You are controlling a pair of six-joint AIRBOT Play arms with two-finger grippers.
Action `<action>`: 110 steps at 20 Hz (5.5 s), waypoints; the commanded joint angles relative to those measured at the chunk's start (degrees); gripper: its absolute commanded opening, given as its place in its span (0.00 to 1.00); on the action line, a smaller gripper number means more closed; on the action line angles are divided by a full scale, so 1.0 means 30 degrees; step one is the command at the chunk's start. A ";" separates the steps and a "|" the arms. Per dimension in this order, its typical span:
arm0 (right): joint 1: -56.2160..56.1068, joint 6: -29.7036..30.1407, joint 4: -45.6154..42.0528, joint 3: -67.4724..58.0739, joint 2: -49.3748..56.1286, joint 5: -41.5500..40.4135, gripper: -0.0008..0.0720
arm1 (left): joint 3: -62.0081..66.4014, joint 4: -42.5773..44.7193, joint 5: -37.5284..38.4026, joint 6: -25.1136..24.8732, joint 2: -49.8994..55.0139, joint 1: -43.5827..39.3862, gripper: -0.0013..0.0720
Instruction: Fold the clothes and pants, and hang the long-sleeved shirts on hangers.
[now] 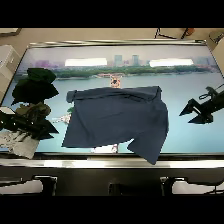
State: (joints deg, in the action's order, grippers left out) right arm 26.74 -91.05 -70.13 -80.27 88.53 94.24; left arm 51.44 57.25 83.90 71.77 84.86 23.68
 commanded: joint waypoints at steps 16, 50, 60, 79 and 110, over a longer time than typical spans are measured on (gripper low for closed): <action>0.0102 0.0299 0.0219 0.2288 -0.0517 -0.0240 0.83 | -0.3432 -0.1508 -0.1880 -0.1566 -0.0146 -0.2492 0.23; -0.2652 0.4204 0.1807 -1.3719 -1.1009 -1.0083 0.07 | 2.1748 -0.1647 -0.9020 0.0801 -1.1693 -0.2295 0.05; -0.2652 0.1683 -0.0015 -1.3726 -1.3894 -0.9755 0.07 | 2.1697 -0.1494 -0.8568 0.1814 -1.2845 -0.2295 0.04; -0.7533 -0.0962 0.1523 -0.2812 0.4415 -1.6276 0.07 | 1.0193 -0.2812 -1.0171 0.2302 0.4670 -0.4947 0.05; -0.6018 -0.2885 -0.2805 -0.2324 0.4554 0.0444 0.07 | 1.2393 0.1260 0.3745 0.2076 0.7213 -0.4204 0.05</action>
State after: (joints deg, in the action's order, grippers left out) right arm 8.75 -99.09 -76.84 -88.62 102.17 95.42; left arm 89.41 59.68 93.93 78.15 106.02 11.05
